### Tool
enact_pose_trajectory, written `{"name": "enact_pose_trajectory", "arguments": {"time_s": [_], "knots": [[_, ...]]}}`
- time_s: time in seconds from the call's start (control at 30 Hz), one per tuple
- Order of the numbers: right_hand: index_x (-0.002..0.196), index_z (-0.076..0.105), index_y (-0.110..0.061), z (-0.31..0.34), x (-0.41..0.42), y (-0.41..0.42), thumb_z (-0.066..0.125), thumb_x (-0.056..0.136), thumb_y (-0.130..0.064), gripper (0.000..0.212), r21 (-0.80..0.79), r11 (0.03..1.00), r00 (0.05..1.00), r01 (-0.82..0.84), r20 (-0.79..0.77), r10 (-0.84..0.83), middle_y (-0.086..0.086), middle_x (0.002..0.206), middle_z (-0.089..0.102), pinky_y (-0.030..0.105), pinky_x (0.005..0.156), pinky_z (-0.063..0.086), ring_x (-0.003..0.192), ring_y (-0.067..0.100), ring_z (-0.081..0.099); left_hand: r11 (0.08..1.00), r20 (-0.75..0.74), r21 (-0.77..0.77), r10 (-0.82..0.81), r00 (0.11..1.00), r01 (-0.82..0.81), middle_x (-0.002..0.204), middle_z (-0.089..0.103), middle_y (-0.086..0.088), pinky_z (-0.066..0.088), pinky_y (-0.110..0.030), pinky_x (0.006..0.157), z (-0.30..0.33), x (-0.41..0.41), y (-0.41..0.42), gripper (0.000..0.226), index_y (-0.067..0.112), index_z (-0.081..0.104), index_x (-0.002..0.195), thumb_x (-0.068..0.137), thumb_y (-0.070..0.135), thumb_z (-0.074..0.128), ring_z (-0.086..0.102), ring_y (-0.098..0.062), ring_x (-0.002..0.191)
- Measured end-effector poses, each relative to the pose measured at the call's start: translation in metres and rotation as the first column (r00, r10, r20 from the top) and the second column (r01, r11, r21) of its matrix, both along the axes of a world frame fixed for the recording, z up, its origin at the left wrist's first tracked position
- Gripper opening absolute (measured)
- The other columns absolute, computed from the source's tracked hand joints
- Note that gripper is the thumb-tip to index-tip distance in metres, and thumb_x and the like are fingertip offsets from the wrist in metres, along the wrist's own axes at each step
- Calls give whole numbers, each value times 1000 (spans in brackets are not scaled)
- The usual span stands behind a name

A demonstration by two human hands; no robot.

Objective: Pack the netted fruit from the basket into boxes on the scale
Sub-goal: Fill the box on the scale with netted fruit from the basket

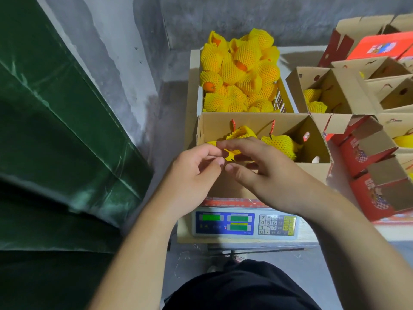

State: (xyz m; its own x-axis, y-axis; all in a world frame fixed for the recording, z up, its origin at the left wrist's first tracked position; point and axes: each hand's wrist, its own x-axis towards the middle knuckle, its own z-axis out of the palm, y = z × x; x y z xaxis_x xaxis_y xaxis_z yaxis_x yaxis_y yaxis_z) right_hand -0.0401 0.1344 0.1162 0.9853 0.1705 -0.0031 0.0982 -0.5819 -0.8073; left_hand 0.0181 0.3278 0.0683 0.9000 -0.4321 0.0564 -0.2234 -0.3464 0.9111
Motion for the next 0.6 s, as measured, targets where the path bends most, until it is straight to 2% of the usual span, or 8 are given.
{"name": "enact_pose_trajectory", "arguments": {"time_s": [0.07, 0.17, 0.27, 0.4, 0.53, 0.6], "knots": [[143, 56, -38, -3, 4, -5, 62, 102, -32, 42, 19, 1000, 1000, 14, 2, -14, -12, 133, 58, 28, 103, 53, 121, 4, 58, 1000, 4, 19, 4, 1000, -4, 100, 73, 22, 50, -21, 77, 1, 5, -4, 15, 44, 70, 105, 95, 44, 58, 69, -2, 100], [138, 59, -36, -9, 11, -17, 62, 101, -35, 37, 67, 996, 998, 58, 25, -59, -14, 131, 61, 35, 101, 54, 119, 6, 60, 997, 12, 58, -48, 999, 47, 108, 72, 27, 52, -27, 87, 6, 14, -16, 20, 44, 69, 113, 97, 43, 58, 67, 3, 108], [136, 62, -33, -16, 26, -35, 65, 101, -25, 36, 111, 987, 991, 117, 52, -123, -14, 130, 64, 40, 99, 55, 115, 7, 64, 997, 14, 46, -58, 998, 57, 112, 72, 28, 53, -31, 93, 13, 32, -32, 19, 45, 71, 117, 102, 39, 60, 65, 3, 113], [128, 64, -38, -18, 62, -71, 65, 101, -19, 34, 166, 964, 974, 208, 58, -220, -18, 120, 68, 35, 94, 57, 110, 5, 67, 995, 20, 84, -59, 998, 57, 114, 70, 30, 52, -20, 92, 26, 80, -60, 19, 43, 72, 119, 105, 34, 61, 63, 9, 113], [131, 64, -33, -15, 118, -112, 63, 101, -23, 32, 132, 953, 958, 271, 58, -281, -16, 123, 66, 40, 90, 59, 108, 6, 67, 998, 31, 59, 29, 999, -30, 111, 74, 18, 49, -6, 82, 29, 149, -96, 20, 30, 75, 116, 104, 20, 63, 65, 7, 106], [133, 63, -28, -15, 154, -130, 62, 102, -23, 32, 61, 957, 956, 284, 59, -288, -8, 126, 65, 44, 93, 57, 110, 12, 66, 991, 42, 78, 104, 994, -107, 119, 71, 8, 50, -13, 83, 24, 188, -115, 22, 28, 73, 117, 102, 16, 63, 66, -3, 111]]}}
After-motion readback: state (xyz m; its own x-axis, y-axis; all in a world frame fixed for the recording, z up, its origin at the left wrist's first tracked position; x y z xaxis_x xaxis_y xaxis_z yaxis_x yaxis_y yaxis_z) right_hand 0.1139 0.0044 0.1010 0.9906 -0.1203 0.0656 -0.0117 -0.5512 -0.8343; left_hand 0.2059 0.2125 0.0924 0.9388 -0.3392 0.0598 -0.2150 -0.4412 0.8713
